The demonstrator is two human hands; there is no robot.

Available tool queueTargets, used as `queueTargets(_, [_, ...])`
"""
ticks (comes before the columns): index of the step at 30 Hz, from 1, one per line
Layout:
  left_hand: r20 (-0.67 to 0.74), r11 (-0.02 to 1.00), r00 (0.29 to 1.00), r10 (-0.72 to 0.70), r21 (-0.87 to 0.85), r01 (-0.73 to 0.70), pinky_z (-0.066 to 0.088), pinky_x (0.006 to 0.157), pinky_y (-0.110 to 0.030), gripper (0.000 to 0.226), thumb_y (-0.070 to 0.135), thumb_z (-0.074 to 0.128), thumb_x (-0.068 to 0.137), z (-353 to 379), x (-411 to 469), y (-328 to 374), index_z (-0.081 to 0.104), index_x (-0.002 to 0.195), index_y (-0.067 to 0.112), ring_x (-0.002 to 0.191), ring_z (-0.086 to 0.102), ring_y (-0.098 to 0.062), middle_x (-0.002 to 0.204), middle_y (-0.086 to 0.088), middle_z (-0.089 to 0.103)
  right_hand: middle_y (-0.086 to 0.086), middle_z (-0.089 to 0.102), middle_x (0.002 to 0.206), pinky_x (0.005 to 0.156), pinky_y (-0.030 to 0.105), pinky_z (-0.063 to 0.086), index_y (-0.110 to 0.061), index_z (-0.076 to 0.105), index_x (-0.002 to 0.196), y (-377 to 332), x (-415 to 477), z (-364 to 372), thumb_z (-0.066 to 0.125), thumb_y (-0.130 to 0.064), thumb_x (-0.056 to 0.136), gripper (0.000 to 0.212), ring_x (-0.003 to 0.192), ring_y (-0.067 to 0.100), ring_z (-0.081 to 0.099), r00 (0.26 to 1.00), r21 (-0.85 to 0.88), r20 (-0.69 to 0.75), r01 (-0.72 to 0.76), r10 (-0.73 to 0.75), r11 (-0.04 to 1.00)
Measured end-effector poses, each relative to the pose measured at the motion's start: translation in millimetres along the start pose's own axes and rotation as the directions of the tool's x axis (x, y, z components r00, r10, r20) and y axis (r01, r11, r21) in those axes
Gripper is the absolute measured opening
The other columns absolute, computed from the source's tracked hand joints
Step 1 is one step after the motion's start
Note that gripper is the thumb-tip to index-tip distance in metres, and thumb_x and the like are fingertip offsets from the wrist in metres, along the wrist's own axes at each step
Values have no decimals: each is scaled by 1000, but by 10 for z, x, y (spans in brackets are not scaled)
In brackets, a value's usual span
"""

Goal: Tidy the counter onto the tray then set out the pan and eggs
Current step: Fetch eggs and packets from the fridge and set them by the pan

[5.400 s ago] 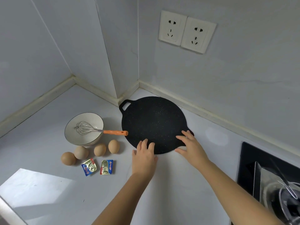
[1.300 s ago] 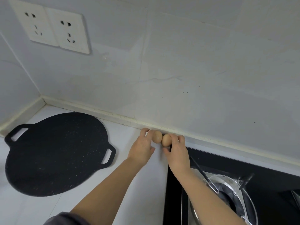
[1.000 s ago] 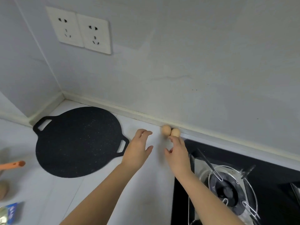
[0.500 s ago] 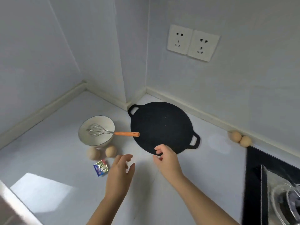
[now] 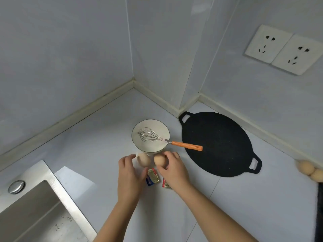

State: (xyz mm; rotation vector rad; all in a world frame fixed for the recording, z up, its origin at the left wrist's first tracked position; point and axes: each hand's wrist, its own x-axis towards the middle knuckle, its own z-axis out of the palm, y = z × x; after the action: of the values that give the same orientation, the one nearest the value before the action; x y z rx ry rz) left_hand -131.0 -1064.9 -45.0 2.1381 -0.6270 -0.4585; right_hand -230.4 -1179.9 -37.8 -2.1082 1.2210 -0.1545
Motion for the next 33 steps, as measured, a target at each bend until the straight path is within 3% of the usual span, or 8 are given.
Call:
queueTargets(5, [99,1000,995,17,20,-19,40,73,-26,60,23,75,77,60,148,-22,47,130,19,96,57,-18,122,5,46,-3,54,108,73,38,52,-21,59,109,-1,56,94,69,-30,77,35,94,22,59,1000,11,-14,9,-9,1000])
queueTargets(7, [99,1000,995,26,6,-27,38,72,-23,58,22,75,77,81,176,10,49,128,19,92,55,-14,116,8,47,-3,56,107,68,35,53,-20,59,108,1,80,106,69,-31,78,34,93,20,59,1000,20,-19,12,-11,1000])
queueTargets(11, [84,1000,996,11,-4,-11,35,74,-20,56,21,76,76,91,204,55,50,125,18,91,46,-6,107,13,45,0,59,106,79,37,51,-16,60,106,7,145,125,69,-27,77,33,97,22,59,999,49,-21,30,-29,998])
queueTargets(14, [82,1000,997,16,20,-18,35,75,-19,57,19,76,76,77,167,33,50,127,16,91,46,-7,111,9,48,1,60,105,79,37,50,-14,60,104,37,130,115,68,-24,76,31,95,22,58,998,80,-47,38,-34,996])
queueTargets(18, [115,999,993,31,30,-35,38,66,-13,56,19,75,76,102,26,67,51,127,17,81,53,-6,111,10,48,-1,59,106,79,32,49,-16,61,108,223,-1,-14,69,-17,77,32,94,19,58,995,146,-96,11,3,989])
queueTargets(23, [196,993,975,102,42,-112,48,74,-27,53,18,75,74,370,-186,289,52,123,20,91,57,-17,115,7,52,-5,59,107,74,21,49,-19,61,111,675,-255,-336,73,-17,77,36,90,10,57,979,250,-170,-64,109,966])
queueTargets(29, [357,955,897,259,43,-293,39,83,-17,54,19,76,76,1072,-565,859,53,124,20,101,56,-11,117,9,53,-10,57,113,81,14,47,-32,52,129,1431,-656,-920,66,-19,84,49,97,4,58,942,375,-238,-136,237,917])
queueTargets(33, [477,927,814,330,1,-376,36,87,-12,57,23,75,78,1640,-806,1263,50,129,23,107,49,-3,123,12,49,-10,52,108,76,5,40,-40,52,129,1914,-841,-1302,57,-11,89,50,92,0,55,920,374,-284,-151,268,915])
